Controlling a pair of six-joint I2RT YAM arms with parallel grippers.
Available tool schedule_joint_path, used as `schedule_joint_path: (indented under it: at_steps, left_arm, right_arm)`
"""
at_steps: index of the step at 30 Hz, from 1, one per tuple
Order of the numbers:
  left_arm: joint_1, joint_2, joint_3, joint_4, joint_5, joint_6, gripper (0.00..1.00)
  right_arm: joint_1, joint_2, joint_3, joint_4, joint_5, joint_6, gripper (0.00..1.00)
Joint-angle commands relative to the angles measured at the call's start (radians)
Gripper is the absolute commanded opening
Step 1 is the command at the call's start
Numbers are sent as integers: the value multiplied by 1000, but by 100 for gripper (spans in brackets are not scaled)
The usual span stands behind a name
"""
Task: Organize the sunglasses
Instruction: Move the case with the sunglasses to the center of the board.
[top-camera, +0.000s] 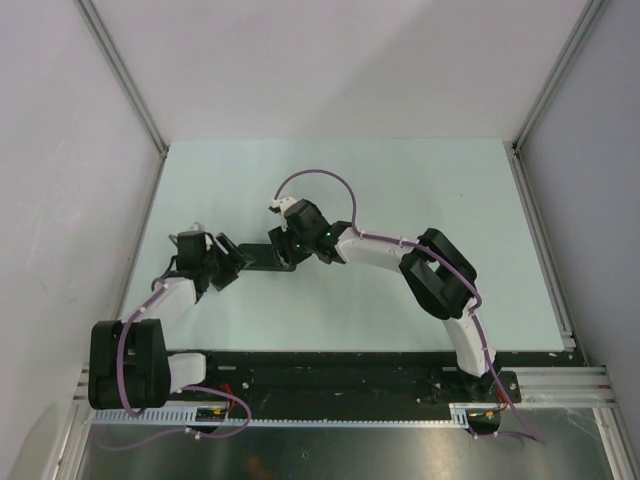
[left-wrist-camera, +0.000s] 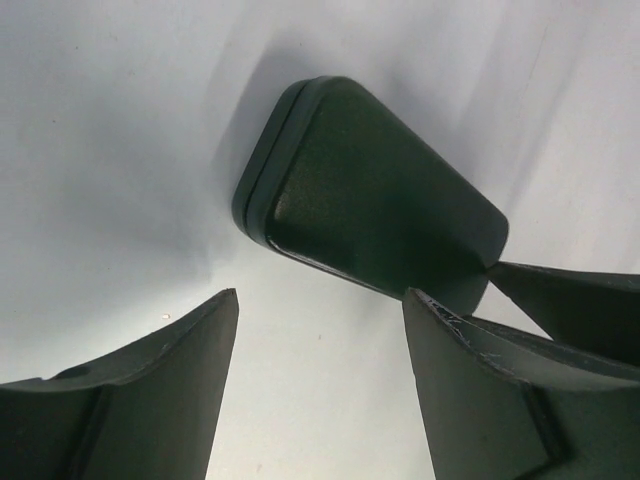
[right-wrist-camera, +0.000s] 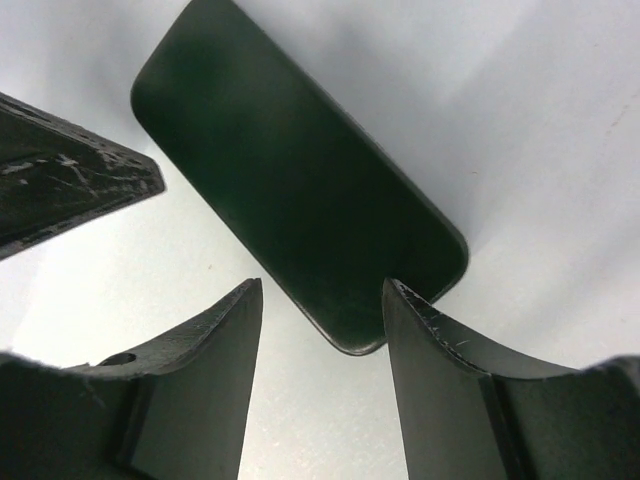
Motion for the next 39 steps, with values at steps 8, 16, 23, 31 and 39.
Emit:
schedule_joint_path:
  at_steps: [8,16,23,31,39]
  left_arm:
    - [2,-109,36,-65,-108,-5,75]
    - [23,-131,63,-120,-143,12,86]
    - [83,-118,102,-172,-133,46,97]
    - [100,-101,119,-180,-84,63,97]
    - [109,-95,123,-180,-64,83,98]
  right_arm:
    - [-86,48,144,-89,66,-63,58]
    - [-74,88,221,-144,-160,-389,90]
    - [-66,138,315,-210,-280,-500,100]
    - [-58,266,494,-398,-280,-646,100]
    - [-40,281,485,-434,-265,-713,100]
